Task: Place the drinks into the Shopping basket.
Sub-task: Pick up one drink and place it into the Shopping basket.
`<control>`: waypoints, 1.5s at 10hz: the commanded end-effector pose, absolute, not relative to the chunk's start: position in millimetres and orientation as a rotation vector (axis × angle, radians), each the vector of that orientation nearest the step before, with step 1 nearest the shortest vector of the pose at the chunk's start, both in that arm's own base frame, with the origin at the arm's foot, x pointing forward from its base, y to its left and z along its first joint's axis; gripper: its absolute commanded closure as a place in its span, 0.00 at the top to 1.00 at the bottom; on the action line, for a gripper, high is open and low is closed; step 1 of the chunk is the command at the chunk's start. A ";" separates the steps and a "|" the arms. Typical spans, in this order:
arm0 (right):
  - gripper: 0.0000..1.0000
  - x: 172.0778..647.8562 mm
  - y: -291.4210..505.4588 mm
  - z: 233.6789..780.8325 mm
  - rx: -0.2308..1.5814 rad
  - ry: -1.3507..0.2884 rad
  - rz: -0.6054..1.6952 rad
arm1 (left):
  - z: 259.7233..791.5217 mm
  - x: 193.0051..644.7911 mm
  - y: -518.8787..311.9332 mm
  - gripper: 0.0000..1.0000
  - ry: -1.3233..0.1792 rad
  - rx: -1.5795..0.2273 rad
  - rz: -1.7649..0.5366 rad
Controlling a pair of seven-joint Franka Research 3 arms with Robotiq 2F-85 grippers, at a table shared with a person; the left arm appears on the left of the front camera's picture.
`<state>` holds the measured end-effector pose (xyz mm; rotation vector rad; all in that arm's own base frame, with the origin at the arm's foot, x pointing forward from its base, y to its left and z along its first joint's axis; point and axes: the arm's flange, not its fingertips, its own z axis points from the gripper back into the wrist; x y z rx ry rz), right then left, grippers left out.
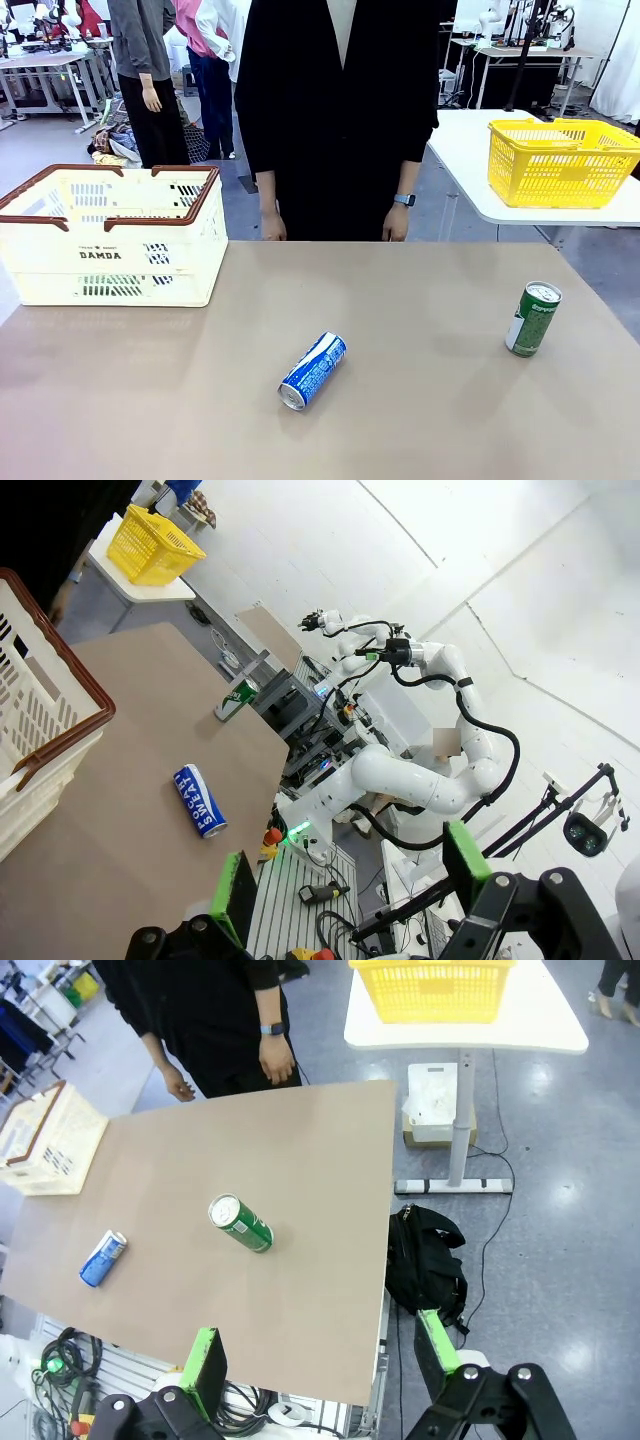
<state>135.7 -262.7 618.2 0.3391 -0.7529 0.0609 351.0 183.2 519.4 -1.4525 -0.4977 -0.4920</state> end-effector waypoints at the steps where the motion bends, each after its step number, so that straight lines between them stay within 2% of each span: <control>1: 1.00 133.2 -275.9 615.2 0.361 -0.748 0.032 | 542.4 349.0 134.6 1.00 -0.445 -1.297 -0.554; 2: 1.00 133.2 -275.9 615.2 0.361 -0.748 0.032 | 558.9 347.0 71.8 1.00 -0.313 -1.242 -0.661; 3: 1.00 133.2 -275.9 615.2 0.361 -0.748 0.032 | 555.8 334.4 -2.4 1.00 -0.080 -1.110 -0.765; 5: 1.00 133.2 -275.9 615.2 0.361 -0.748 0.032 | 513.6 309.0 -102.4 1.00 0.119 -0.925 -0.786; 6: 1.00 133.2 -275.9 615.2 0.361 -0.748 0.032 | 487.7 293.1 -139.3 1.00 0.073 -0.849 -0.709; 7: 1.00 133.2 -275.9 615.2 0.361 -0.748 0.032 | 465.9 273.8 -172.2 1.00 -0.041 -0.812 -0.605; 8: 1.00 133.2 -275.9 615.2 0.361 -0.748 0.032 | 469.1 279.9 -174.5 1.00 -0.083 -0.874 -0.515; 9: 1.00 133.2 -275.9 615.2 0.361 -0.748 0.032 | 480.8 281.5 -157.5 1.00 0.063 -0.839 -0.701; 13: 1.00 133.2 -275.9 615.2 0.361 -0.748 0.032 | 473.2 276.7 -165.3 1.00 0.039 -0.828 -0.667; 15: 1.00 133.2 -275.9 615.2 0.361 -0.748 0.032 | 478.5 275.6 -258.2 1.00 0.068 -0.614 -0.735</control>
